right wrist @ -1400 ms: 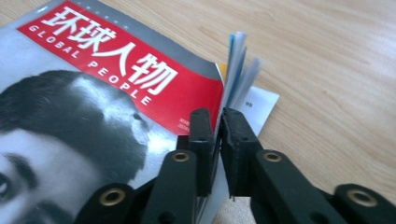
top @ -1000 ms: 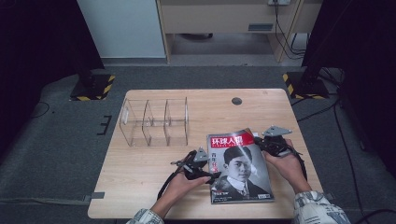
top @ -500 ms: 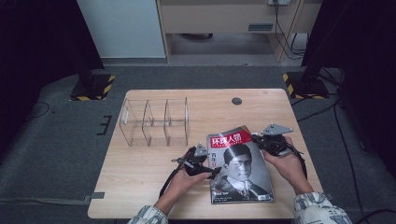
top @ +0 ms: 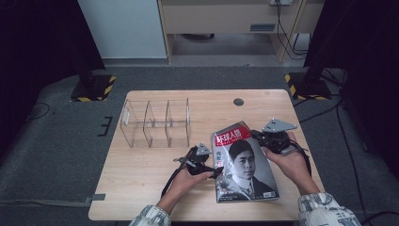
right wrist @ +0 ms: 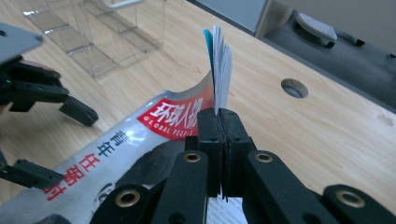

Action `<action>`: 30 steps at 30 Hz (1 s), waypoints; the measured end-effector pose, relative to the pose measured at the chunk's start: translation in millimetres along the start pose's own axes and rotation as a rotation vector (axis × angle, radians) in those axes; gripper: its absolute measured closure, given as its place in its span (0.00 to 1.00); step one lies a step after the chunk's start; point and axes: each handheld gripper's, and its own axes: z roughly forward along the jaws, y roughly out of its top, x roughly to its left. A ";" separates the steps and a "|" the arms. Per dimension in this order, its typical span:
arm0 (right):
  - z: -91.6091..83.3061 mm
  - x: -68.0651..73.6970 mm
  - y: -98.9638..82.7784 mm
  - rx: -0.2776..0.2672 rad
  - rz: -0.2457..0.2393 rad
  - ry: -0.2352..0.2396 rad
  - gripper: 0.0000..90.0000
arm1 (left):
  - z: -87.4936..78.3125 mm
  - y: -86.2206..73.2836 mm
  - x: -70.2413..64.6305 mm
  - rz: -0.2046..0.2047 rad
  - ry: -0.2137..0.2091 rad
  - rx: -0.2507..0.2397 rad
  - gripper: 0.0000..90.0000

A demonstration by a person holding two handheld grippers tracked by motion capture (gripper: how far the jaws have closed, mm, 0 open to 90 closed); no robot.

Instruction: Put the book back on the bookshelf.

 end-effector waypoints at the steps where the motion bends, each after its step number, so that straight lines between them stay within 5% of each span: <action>1: -1.3 0.9 1.8 -0.005 -0.002 0.001 0.99 | 0.8 0.7 -0.3 -0.002 -0.001 -0.002 0.13; 11: -12.0 3.8 16.6 -0.045 -0.019 0.012 0.99 | 6.7 4.3 2.0 -0.024 -0.023 -0.006 0.12; 15: -15.5 4.9 22.0 -0.065 -0.018 0.022 0.99 | 9.2 7.4 2.8 -0.002 -0.036 0.010 0.12; 22: -20.4 10.2 32.8 -0.092 -0.037 0.037 0.99 | 15.9 12.4 5.3 -0.047 -0.093 -0.007 0.12; 30: -9.9 5.7 22.6 -0.076 -0.019 0.046 0.99 | 17.6 16.9 5.4 -0.024 -0.072 0.010 0.28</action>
